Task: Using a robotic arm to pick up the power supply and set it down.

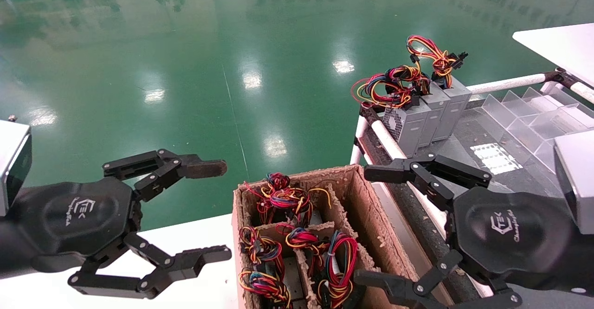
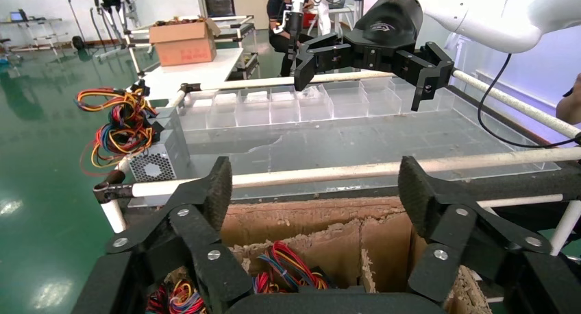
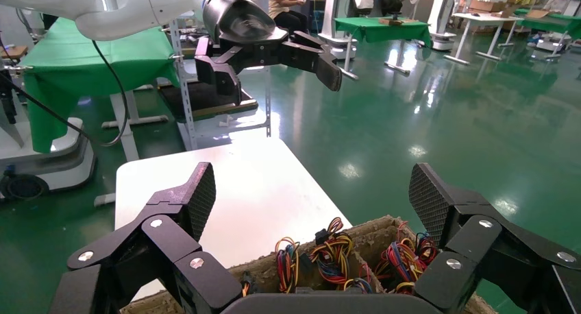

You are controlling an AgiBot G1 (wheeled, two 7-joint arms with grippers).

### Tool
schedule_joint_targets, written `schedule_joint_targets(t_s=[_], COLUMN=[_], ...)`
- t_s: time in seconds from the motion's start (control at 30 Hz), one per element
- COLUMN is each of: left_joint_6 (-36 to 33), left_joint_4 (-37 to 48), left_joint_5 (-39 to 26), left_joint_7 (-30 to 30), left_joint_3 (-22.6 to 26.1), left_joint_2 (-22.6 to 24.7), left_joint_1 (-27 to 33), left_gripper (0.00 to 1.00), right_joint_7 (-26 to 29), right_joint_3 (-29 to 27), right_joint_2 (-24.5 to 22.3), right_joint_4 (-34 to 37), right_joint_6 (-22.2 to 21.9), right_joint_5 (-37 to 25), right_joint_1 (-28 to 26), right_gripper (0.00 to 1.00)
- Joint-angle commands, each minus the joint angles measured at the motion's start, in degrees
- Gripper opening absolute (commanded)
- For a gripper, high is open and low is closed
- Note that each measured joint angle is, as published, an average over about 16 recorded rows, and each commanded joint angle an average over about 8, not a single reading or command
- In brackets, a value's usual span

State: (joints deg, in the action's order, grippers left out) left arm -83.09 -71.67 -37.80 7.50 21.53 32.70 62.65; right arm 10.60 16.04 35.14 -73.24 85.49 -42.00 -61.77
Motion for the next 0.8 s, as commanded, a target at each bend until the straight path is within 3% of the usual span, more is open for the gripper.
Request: schedule_joint_targets(t_s=[0.03, 0.8], left_joint_6=[0.0, 0.0], left_joint_4=[0.0, 0.0], left_joint_5=[0.0, 0.0], left_joint_7=[0.0, 0.0], left_joint_3=[0.0, 0.0], left_joint_2=[0.0, 0.0], left_joint_1=[0.0, 0.0], left_gripper=[0.0, 0.0], right_joint_7=[0.0, 0.0], right_joint_3=[0.0, 0.0], right_joint_2=[0.0, 0.0], right_joint_4=[0.0, 0.0], right_joint_6=[0.0, 0.0], right_joint_5=[0.0, 0.0], right_joint_1=[0.0, 0.0], right_gripper=[1.0, 1.0])
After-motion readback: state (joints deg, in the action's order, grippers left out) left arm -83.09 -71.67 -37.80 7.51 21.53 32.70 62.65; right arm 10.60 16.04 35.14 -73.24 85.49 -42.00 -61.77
